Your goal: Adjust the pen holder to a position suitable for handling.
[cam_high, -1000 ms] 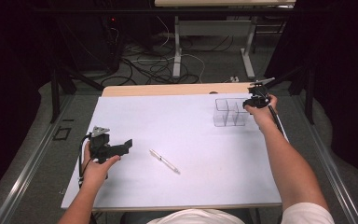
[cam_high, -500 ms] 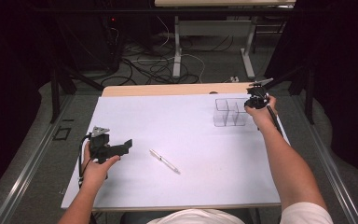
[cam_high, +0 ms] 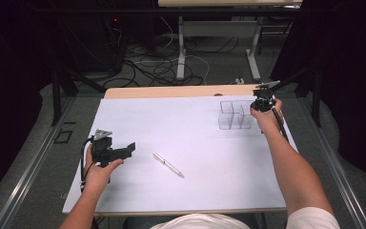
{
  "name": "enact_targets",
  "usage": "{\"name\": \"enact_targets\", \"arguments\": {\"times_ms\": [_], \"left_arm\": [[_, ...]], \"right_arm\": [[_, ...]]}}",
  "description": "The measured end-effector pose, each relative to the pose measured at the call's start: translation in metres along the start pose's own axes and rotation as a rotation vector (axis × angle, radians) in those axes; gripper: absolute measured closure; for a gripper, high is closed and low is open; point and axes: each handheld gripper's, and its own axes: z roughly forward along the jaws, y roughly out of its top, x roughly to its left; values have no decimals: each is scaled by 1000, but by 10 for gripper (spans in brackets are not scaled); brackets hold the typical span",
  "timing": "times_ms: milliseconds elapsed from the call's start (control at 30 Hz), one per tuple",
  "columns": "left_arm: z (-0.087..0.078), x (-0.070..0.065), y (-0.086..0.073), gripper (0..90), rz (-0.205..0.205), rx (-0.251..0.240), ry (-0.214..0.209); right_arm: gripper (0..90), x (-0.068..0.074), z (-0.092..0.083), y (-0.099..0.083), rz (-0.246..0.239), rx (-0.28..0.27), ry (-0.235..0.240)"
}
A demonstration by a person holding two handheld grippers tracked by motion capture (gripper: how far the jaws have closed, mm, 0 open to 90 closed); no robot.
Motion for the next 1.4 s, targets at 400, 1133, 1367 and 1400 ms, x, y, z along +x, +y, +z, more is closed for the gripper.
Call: {"name": "enact_targets", "arguments": {"times_ms": [400, 1133, 1367, 1400], "left_arm": [[-1, 0, 0, 16, -1, 4, -1], [-1, 1, 1, 17, -5, 2, 0], [-1, 1, 1, 17, -4, 3, 0], [-1, 1, 1, 17, -4, 3, 0]], "right_arm": [[872, 13, -8, -12, -11, 25, 28], [848, 63, -34, -48, -82, 66, 176], [839, 66, -37, -57, -71, 71, 204], [839, 67, -37, -59, -67, 74, 211]]}}
